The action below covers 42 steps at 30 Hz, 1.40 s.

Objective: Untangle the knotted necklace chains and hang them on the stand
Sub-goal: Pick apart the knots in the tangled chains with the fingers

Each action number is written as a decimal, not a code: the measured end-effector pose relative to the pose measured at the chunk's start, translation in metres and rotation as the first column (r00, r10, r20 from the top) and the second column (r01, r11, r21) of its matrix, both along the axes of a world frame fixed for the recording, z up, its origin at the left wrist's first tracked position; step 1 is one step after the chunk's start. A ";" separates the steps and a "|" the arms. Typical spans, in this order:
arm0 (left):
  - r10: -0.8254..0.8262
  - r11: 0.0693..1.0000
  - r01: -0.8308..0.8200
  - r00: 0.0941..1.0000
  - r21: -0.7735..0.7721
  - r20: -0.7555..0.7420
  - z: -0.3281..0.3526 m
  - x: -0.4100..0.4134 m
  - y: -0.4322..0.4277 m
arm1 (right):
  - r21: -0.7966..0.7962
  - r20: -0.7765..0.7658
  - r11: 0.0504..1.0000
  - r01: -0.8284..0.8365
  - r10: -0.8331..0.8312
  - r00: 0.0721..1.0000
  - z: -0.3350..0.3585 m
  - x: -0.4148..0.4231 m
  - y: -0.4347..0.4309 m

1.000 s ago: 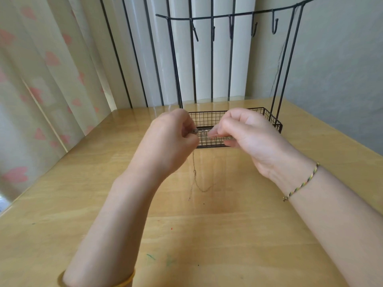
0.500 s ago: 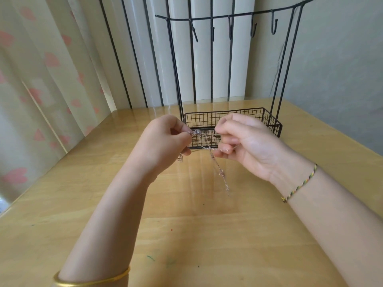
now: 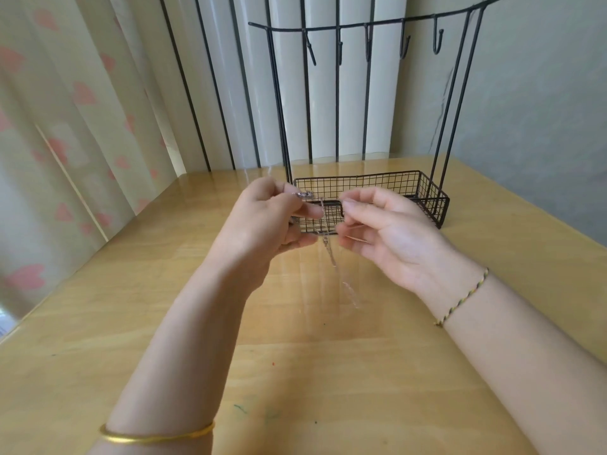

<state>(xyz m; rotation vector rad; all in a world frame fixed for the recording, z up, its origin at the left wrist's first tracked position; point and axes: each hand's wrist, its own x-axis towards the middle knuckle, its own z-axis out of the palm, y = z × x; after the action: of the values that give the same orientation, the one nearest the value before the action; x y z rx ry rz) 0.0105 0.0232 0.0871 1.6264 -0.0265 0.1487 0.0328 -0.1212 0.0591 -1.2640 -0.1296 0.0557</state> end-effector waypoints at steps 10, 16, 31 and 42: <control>0.082 0.930 -0.073 0.997 -0.361 0.008 -0.007 0.008 -0.002 | 0.202 -0.077 0.978 -0.041 0.058 0.995 -0.005 -0.003 0.013; 0.217 0.964 -0.204 0.974 -0.173 0.060 -0.009 0.007 -0.008 | -0.038 -0.074 0.999 0.022 -0.025 0.997 -0.005 -0.006 0.014; 0.190 0.680 -0.510 0.816 0.526 0.546 -0.018 0.014 0.011 | -0.262 -0.061 0.965 0.015 -0.032 0.998 0.013 -0.006 -0.005; 0.214 0.629 -0.470 0.871 0.619 0.443 -0.027 0.016 0.014 | 0.112 -0.007 0.992 -0.051 0.052 0.999 0.015 -0.004 -0.007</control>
<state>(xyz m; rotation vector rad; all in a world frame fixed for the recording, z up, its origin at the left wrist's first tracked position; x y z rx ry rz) 0.0263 0.0367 0.0599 2.3704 -0.0256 0.8084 0.0286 -0.1280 0.0740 -1.1488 -0.1547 0.0985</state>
